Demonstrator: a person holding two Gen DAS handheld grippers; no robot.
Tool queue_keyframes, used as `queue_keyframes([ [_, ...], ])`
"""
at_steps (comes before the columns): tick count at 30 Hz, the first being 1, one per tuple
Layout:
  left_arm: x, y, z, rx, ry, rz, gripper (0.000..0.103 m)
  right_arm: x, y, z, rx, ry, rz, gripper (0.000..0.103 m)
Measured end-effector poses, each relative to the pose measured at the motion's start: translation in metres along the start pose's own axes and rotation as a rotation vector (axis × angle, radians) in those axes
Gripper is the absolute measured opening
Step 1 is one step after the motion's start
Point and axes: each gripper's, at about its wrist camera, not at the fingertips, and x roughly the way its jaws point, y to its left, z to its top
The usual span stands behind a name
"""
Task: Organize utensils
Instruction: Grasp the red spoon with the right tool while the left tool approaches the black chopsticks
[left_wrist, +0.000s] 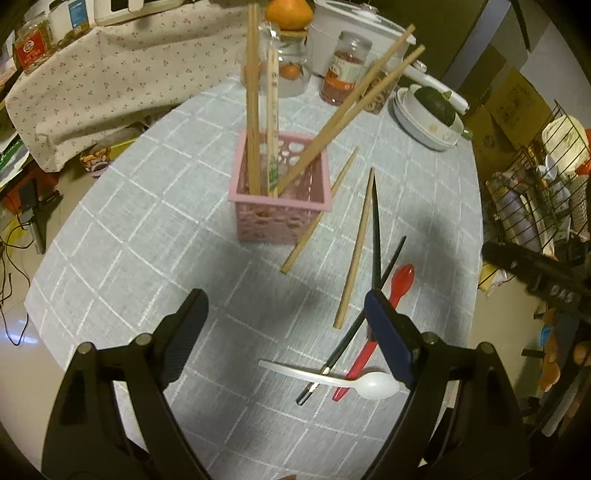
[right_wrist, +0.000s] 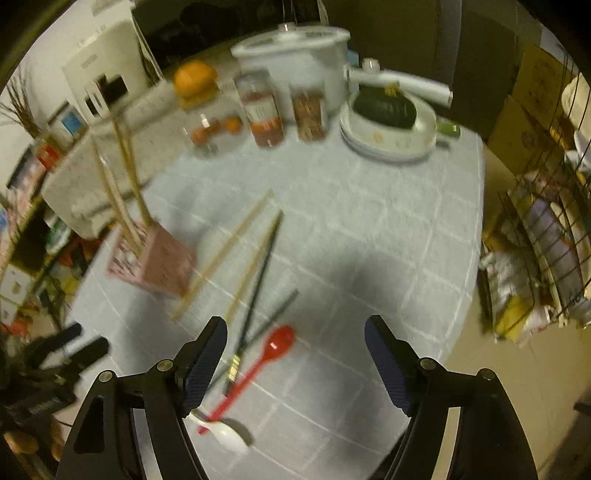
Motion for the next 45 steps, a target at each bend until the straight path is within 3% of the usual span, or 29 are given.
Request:
queue_keyframes([
  [9, 0.011, -0.003, -0.004, 0.028, 0.032, 0.001, 0.086, 0.056, -0.005, -0.013, 0.041, 0.175, 0.013, 0.078],
  [18, 0.013, 0.003, -0.003, 0.025, 0.036, -0.011, 0.086, 0.097, 0.006, -0.015, 0.082, 0.262, 0.033, 0.075],
  [22, 0.010, 0.007, -0.004, 0.025, 0.031, -0.024, 0.086, 0.112, 0.014, -0.017, 0.076, 0.285, 0.045, 0.061],
  [26, 0.008, 0.008, -0.006, 0.051, 0.020, -0.027, 0.086, 0.117, 0.024, -0.017, 0.036, 0.260, -0.020, 0.054],
  [31, 0.005, 0.000, -0.009, 0.101, 0.002, -0.025, 0.086, 0.116, 0.032, -0.017, -0.028, 0.245, -0.033, 0.006],
  [35, 0.007, -0.012, -0.014, 0.158, 0.009, -0.044, 0.078, 0.103, 0.017, -0.013, 0.021, 0.232, 0.034, 0.005],
  [39, 0.015, -0.032, -0.017, 0.222, 0.030, -0.059, 0.060, 0.081, 0.000, -0.010, 0.046, 0.190, 0.069, 0.005],
  [45, 0.033, -0.068, -0.021, 0.319, 0.058, -0.073, 0.043, 0.048, -0.030, -0.012, 0.049, 0.137, 0.100, 0.005],
])
